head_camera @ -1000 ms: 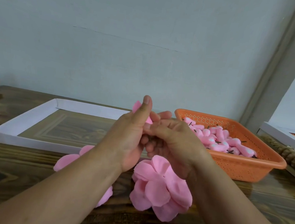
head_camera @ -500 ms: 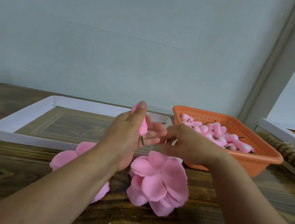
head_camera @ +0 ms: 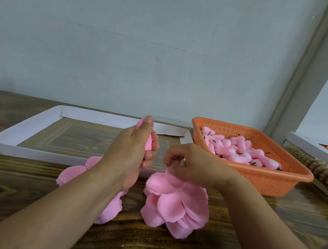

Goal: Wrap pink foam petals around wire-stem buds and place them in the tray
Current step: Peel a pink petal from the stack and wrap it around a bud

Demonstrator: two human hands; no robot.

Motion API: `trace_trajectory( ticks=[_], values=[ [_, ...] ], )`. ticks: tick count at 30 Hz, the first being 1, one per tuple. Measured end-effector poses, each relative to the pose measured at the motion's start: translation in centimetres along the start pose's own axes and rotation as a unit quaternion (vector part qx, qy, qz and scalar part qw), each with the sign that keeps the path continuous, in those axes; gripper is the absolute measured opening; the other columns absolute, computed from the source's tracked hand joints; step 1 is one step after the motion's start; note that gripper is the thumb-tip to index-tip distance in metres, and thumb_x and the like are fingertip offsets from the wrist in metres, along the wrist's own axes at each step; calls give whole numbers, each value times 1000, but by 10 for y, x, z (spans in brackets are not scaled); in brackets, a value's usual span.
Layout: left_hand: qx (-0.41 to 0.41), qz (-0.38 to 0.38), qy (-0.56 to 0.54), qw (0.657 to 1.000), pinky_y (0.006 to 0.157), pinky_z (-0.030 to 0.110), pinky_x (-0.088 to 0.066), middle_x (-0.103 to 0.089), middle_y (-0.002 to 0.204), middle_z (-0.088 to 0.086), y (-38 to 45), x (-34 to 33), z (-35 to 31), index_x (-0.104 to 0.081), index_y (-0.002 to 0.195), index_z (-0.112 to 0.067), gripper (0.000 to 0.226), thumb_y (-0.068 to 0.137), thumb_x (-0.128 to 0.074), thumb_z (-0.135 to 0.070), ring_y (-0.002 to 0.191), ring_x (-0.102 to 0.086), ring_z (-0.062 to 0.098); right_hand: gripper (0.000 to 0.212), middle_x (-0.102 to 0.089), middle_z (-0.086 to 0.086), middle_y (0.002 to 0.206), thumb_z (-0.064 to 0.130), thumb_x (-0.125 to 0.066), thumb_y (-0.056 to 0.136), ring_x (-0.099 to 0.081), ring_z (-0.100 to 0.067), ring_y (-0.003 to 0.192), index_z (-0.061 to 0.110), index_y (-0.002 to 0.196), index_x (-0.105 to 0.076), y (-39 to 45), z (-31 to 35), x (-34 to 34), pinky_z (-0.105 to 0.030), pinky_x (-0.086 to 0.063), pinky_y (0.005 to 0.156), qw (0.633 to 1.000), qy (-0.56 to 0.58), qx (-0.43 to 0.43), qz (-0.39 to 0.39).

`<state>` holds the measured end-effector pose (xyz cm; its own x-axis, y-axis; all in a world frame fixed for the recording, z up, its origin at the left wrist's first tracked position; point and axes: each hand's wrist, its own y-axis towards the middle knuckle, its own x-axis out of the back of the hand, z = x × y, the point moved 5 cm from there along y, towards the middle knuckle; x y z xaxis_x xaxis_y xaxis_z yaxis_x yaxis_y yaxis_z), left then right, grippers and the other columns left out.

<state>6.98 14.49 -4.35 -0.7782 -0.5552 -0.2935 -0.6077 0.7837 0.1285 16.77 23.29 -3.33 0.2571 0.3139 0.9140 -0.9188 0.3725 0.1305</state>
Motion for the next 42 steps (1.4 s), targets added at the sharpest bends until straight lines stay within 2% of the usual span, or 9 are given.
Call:
trace_trajectory(
  ticks=[9,13,16,18,24,30,36,39,42],
  values=[
    [1,6,1,1000,34,14,-26,-51,49,-5,-2,0,-1,-49,69,-15,39,98,-44,-40,35,-34,4,13,-63,0,97,3,-64,79,-51,1,76,15,75,-66,3,-2,2,-3,-35,70,1000,4,28,-6],
    [7,20,11,1000,35,16,-28,-51,50,-5,-3,-1,0,-49,69,-15,38,97,-45,-41,36,-35,5,15,-66,-2,88,0,-65,78,-56,-6,73,13,70,-68,1,-1,9,-27,-43,79,999,16,34,-14],
    [18,30,15,999,35,16,-29,-52,52,-4,-4,-1,2,-50,70,-16,38,96,-45,-42,37,-36,5,27,-66,-3,86,-2,-63,78,-56,-4,70,22,66,-60,-2,1,15,-31,-39,89,998,32,41,-25],
    [20,37,14,999,36,15,-29,-52,52,-4,-4,-1,2,-51,69,-16,38,96,-46,-42,37,-36,5,30,-67,-6,87,-4,-60,79,-59,-10,75,24,67,-59,-5,0,19,-34,-48,81,997,67,41,-22],
    [15,54,15,998,35,16,-28,-52,53,-4,-5,-3,3,-53,65,-17,39,92,-49,-45,37,-35,4,16,-63,5,91,2,-62,82,-54,1,78,16,89,-67,-2,-3,9,-12,-36,80,998,50,32,6],
    [8,51,7,999,33,16,-27,-51,50,-4,-5,-2,0,-56,53,-22,41,66,-54,-60,36,-33,5,15,-57,6,101,6,-61,81,-48,-3,87,16,88,-69,3,-1,-4,-12,-37,75,998,-25,33,40],
    [12,38,15,999,33,16,-25,-50,49,-4,-3,0,1,-52,62,-17,47,63,-53,-64,36,-31,5,17,-60,-1,97,1,-60,82,-51,-8,86,17,79,-60,1,2,3,-21,-43,82,999,3,38,24],
    [14,35,20,999,34,16,-26,-50,50,-3,-2,1,1,-53,62,-17,46,65,-53,-63,37,-32,6,20,-64,-6,95,-4,-59,81,-58,-16,87,16,77,-59,-2,3,14,-14,-43,83,997,54,50,-1],
    [10,26,28,999,35,16,-29,-52,50,-3,-1,2,1,-53,60,-17,45,76,-53,-60,36,-35,7,22,-66,-19,91,-11,-54,83,-61,-35,85,9,78,-60,-6,0,24,-43,-50,78,987,152,42,-18]
  ],
)
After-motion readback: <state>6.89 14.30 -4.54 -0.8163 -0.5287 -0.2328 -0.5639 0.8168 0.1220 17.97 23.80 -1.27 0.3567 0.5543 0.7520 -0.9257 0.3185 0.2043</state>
